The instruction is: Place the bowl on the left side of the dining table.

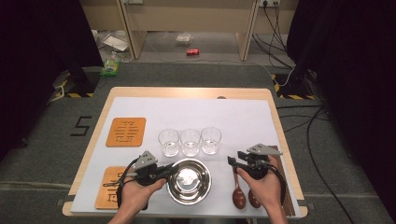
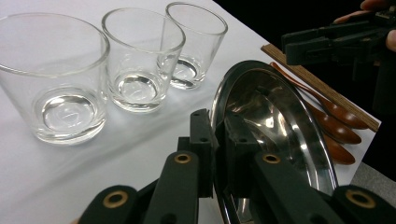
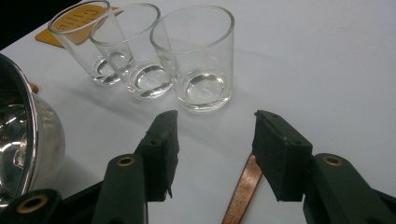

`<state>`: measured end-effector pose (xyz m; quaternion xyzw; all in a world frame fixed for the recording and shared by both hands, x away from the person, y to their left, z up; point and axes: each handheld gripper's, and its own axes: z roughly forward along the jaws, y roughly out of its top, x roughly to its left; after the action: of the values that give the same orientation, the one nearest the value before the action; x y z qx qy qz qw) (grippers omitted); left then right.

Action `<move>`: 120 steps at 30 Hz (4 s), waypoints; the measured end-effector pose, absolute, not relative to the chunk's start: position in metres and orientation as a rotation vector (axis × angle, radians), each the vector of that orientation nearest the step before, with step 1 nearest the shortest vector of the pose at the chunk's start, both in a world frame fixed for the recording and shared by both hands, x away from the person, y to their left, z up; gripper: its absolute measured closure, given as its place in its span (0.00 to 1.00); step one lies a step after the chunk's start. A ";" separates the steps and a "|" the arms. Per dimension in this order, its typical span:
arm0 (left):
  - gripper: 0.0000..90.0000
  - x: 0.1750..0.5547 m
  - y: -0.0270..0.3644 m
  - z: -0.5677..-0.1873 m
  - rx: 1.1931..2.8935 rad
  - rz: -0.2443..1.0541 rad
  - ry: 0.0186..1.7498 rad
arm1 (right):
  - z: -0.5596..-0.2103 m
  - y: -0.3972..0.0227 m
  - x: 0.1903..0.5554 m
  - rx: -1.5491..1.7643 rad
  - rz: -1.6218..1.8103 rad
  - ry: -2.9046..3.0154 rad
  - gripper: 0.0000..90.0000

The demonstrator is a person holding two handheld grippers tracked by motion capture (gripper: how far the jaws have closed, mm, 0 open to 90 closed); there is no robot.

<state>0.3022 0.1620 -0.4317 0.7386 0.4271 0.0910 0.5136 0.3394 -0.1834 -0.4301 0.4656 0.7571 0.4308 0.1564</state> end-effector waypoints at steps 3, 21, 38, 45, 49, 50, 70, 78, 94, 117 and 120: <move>0.93 0.303 0.165 -0.430 1.768 0.224 1.033 | -0.430 -0.183 0.339 1.333 1.233 2.167 0.56; 0.93 0.306 0.179 -0.424 1.732 0.241 1.063 | -0.431 -0.184 0.339 1.335 1.233 2.166 0.56; 0.92 0.307 0.194 -0.419 1.703 0.273 1.089 | -0.431 -0.183 0.339 1.343 1.231 2.166 0.56; 0.93 0.308 0.200 -0.418 1.690 0.284 1.098 | -0.431 -0.183 0.339 1.342 1.231 2.167 0.56; 0.93 0.309 0.204 -0.417 1.681 0.289 1.106 | -0.431 -0.184 0.339 1.342 1.229 2.167 0.56; 0.93 0.309 0.205 -0.416 1.679 0.292 1.110 | -0.431 -0.184 0.339 1.341 1.229 2.167 0.56; 0.93 0.311 0.219 -0.412 1.653 0.313 1.136 | -0.432 -0.183 0.340 1.337 1.229 2.170 0.56; 0.93 0.312 0.225 -0.413 1.644 0.321 1.153 | -0.432 -0.182 0.340 1.337 1.226 2.172 0.56; 0.93 0.315 0.238 -0.409 1.625 0.342 1.177 | -0.432 -0.183 0.340 1.338 1.227 2.172 0.56; 0.93 0.321 0.261 -0.406 1.578 0.376 1.230 | -0.433 -0.183 0.340 1.339 1.225 2.171 0.56; 0.93 0.322 0.264 -0.405 1.571 0.382 1.235 | -0.433 -0.182 0.340 1.341 1.225 2.173 0.55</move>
<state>0.3221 0.2640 -0.4049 0.6570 0.5162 0.1597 0.5257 0.3398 -0.1822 -0.4328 0.4678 0.7581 0.4275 0.1542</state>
